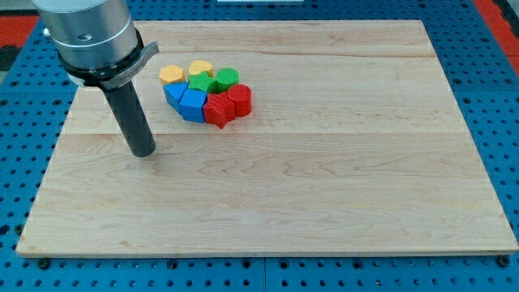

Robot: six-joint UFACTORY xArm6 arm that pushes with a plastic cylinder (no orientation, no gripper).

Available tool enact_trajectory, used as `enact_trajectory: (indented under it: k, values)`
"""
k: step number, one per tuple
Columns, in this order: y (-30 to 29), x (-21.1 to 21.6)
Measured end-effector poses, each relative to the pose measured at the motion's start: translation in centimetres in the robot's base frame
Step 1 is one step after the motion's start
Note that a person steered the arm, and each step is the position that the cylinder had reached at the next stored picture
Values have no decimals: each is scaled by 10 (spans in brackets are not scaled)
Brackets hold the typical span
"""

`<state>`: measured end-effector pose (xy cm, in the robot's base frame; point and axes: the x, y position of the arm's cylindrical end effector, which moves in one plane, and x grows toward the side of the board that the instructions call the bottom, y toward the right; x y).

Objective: Move the arm diagonal to the cube

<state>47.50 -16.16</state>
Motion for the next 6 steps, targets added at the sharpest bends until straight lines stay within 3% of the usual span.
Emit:
enact_trajectory:
  k: [6]
  values:
    - [-2, -10]
